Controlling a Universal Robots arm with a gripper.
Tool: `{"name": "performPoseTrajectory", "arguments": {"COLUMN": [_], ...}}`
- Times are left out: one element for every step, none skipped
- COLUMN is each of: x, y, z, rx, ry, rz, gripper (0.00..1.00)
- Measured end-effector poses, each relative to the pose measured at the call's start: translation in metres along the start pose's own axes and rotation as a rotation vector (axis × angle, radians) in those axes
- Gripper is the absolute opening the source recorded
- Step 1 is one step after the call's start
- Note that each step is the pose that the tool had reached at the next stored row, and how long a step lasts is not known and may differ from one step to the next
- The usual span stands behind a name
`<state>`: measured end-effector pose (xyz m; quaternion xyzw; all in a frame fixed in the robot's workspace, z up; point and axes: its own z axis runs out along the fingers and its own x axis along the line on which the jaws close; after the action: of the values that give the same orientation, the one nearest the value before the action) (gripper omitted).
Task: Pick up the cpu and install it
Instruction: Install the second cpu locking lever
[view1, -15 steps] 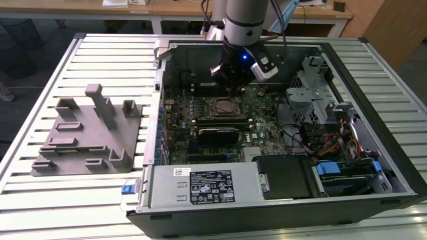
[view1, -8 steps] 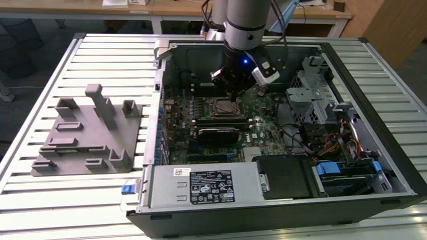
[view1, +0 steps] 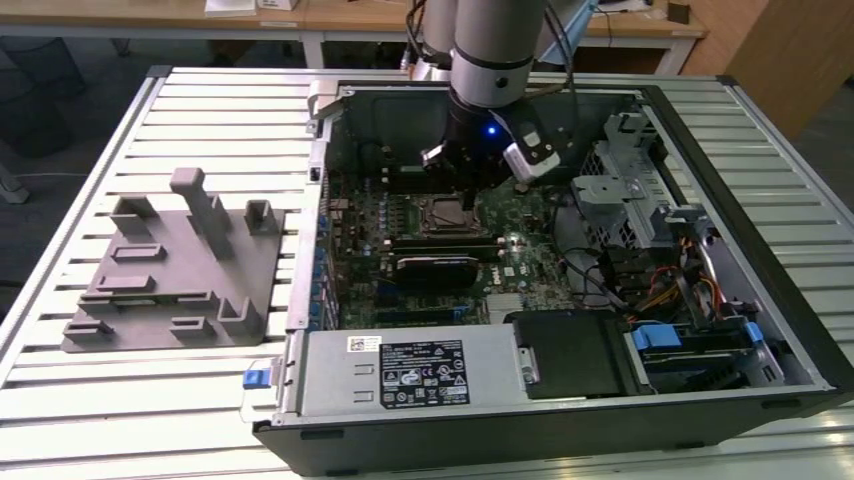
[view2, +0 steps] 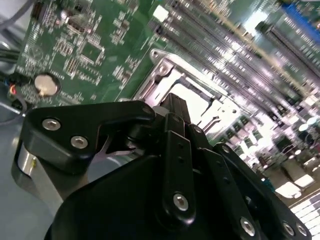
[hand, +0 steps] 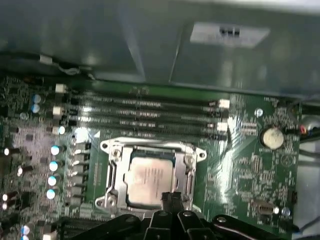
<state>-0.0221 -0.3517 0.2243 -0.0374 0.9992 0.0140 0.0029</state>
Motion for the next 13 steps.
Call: {"name": "performPoseTrajectory", "arguments": {"x": [0.0002,0.0004,0.0005,0.0007,0.0009,0.0010,0.0012,0.0014,0.0015,0.0016,0.0030,0.0054,0.0080], "y": [-0.0027,-0.0051,-0.0075,-0.0098,-0.0122,-0.0146,-0.0169,-0.0190,-0.0209,-0.0221,-0.0225,-0.0226,-0.0229], "z": [0.0001,0.0001,0.0001,0.0002,0.0002,0.0002,0.0002,0.0001,0.0001,0.0001,0.0001,0.0000,0.0000], "rx": [-0.0001,-0.0001,0.0001,0.0000,0.0000,-0.0001,0.0001,0.0000,0.0000,-0.0001,-0.0001,-0.0002,-0.0005], "ry": [-0.0001,-0.0001,0.0000,-0.0001,-0.0001,-0.0002,-0.0001,-0.0001,-0.0001,-0.0002,-0.0002,-0.0002,-0.0002], "rz": [0.001,0.002,0.003,0.004,0.005,0.006,0.007,0.008,0.008,0.008,0.008,0.008,0.008], "gripper": [0.11,0.11,0.11,0.11,0.11,0.11,0.11,0.11,0.11,0.11,0.11,0.11,0.11]}}
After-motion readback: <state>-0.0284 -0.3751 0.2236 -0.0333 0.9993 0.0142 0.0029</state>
